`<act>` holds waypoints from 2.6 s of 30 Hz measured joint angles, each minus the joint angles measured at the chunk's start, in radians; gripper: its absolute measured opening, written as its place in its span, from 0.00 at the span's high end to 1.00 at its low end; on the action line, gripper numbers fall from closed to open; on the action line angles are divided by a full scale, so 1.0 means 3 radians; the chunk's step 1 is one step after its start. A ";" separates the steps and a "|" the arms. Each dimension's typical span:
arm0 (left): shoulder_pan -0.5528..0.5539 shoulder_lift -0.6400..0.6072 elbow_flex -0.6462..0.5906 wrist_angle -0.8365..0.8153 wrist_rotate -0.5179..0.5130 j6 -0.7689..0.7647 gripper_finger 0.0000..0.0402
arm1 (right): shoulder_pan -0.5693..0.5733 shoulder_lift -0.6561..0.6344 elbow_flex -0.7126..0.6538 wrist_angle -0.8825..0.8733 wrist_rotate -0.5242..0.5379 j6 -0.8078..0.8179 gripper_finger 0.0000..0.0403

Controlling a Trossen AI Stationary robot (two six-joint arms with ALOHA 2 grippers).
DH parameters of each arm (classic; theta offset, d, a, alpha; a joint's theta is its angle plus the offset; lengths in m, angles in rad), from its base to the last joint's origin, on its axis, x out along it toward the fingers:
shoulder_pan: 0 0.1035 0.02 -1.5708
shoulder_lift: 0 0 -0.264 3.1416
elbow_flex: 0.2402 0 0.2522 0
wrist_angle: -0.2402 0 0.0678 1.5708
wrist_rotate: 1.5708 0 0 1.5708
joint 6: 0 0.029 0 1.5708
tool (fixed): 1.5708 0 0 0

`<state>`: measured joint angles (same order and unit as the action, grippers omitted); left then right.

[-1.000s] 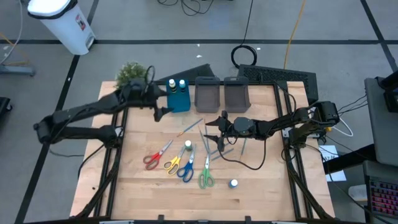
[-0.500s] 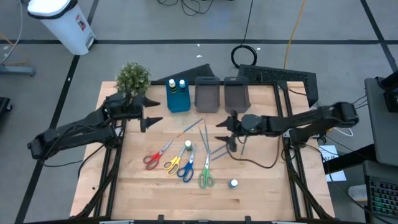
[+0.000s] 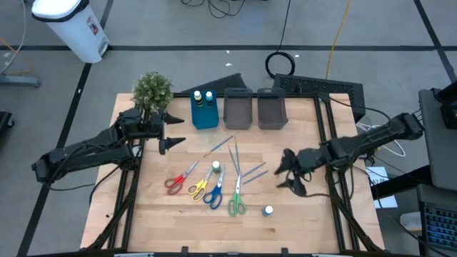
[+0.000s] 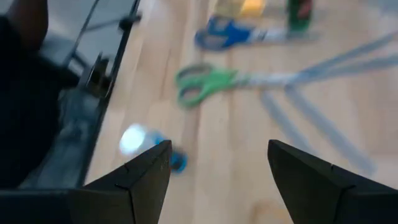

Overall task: Pick & Place Paint Supplies
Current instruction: Put the blue paint into the blue bin

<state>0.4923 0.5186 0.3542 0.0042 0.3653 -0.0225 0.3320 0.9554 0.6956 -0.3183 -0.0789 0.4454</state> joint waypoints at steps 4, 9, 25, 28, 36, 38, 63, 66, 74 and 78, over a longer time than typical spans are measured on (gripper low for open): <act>0.0000 0.0000 0.0000 0.0003 0.0000 -0.0174 0.01 | 0.0425 0.0045 -0.0094 0.0002 0.0178 0.0357 0.36; 0.0000 0.0000 0.0000 0.0001 -0.0001 -0.0190 0.01 | 0.0843 0.0107 -0.0330 0.0081 0.0402 0.0761 0.36; 0.0000 0.0000 0.0000 0.0001 -0.0001 -0.0199 0.01 | 0.1216 0.0114 -0.1517 0.1989 0.0904 0.0477 0.37; -0.0001 0.0000 0.0000 0.0001 -0.0001 -0.0200 0.01 | 0.1213 0.0114 -0.1664 0.2362 0.0982 0.0296 0.38; 0.0000 0.0000 0.0000 -0.0001 -0.0001 -0.0204 0.01 | 0.1213 0.0114 -0.1720 0.2617 0.0976 -0.0052 0.41; 0.0000 0.0000 0.0000 -0.0001 -0.0001 -0.0204 0.01 | 0.1213 0.0114 -0.1720 0.2619 0.0976 -0.0068 0.40; 0.0000 0.0001 0.0000 -0.0001 -0.0003 -0.0203 0.01 | 0.1241 0.0975 -0.1722 0.2659 0.0957 -0.0491 0.33; 0.0000 0.0000 0.0000 -0.0001 -0.0003 -0.0203 0.01 | 0.1241 0.1102 -0.1722 0.2727 0.0963 -0.0495 0.30; 0.0000 0.0000 0.0000 -0.0001 -0.0003 -0.0203 0.01 | 0.1241 0.1427 -0.1718 0.3037 0.0987 -0.0505 0.30; 0.0000 0.0000 0.0000 -0.0001 -0.0003 -0.0203 0.01 | 0.1241 0.1555 -0.1718 0.3214 0.0983 -0.0515 0.30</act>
<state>0.4922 0.5186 0.3542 0.0040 0.3645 -0.0834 0.7044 1.4218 0.1802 0.6459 0.2161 0.2909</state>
